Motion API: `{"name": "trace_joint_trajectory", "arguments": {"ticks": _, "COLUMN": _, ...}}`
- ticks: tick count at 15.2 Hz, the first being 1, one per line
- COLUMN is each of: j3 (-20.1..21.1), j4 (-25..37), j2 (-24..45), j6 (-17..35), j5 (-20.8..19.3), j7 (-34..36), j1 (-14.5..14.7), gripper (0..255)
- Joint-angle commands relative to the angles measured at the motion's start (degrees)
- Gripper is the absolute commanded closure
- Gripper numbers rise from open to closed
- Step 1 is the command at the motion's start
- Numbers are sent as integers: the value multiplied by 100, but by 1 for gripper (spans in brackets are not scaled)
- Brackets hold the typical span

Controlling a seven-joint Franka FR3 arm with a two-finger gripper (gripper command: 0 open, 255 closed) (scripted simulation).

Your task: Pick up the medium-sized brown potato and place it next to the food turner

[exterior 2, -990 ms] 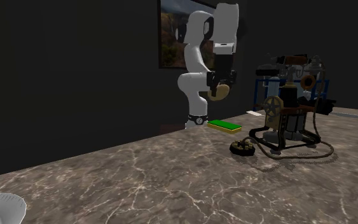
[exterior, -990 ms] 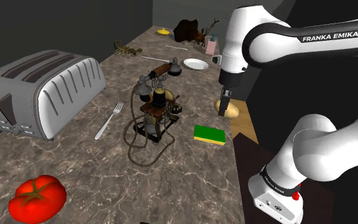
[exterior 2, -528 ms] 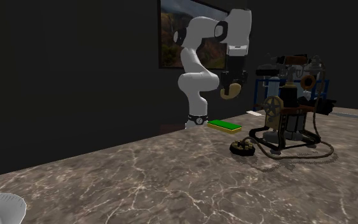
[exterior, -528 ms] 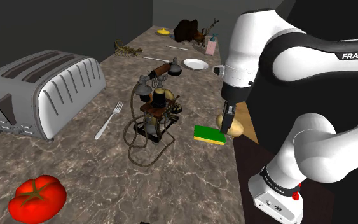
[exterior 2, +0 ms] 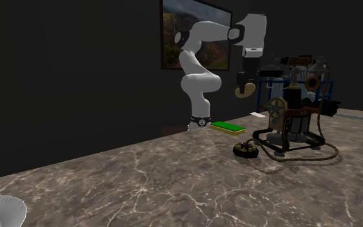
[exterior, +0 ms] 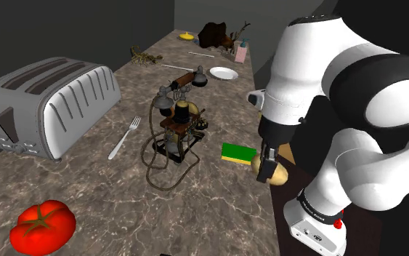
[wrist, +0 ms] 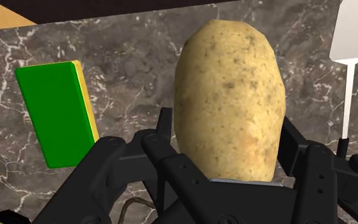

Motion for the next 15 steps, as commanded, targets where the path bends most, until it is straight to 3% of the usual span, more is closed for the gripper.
{"name": "trace_joint_trajectory", "arguments": {"ticks": 1, "j3": 288, "j4": -4, "j2": -93, "j6": -39, "j5": 283, "j7": 329, "j1": 209, "gripper": 255}}
{"name": "trace_joint_trajectory", "arguments": {"ticks": 8, "j3": 1280, "j4": 391, "j2": 169, "j6": 72, "j5": 1080, "j7": 1357, "j1": 684, "gripper": 255}}
{"name": "trace_joint_trajectory", "arguments": {"ticks": 15, "j3": 2321, "j4": 1105, "j2": 780, "j6": 337, "j5": 1629, "j7": 2338, "j1": 819, "gripper": 255}}
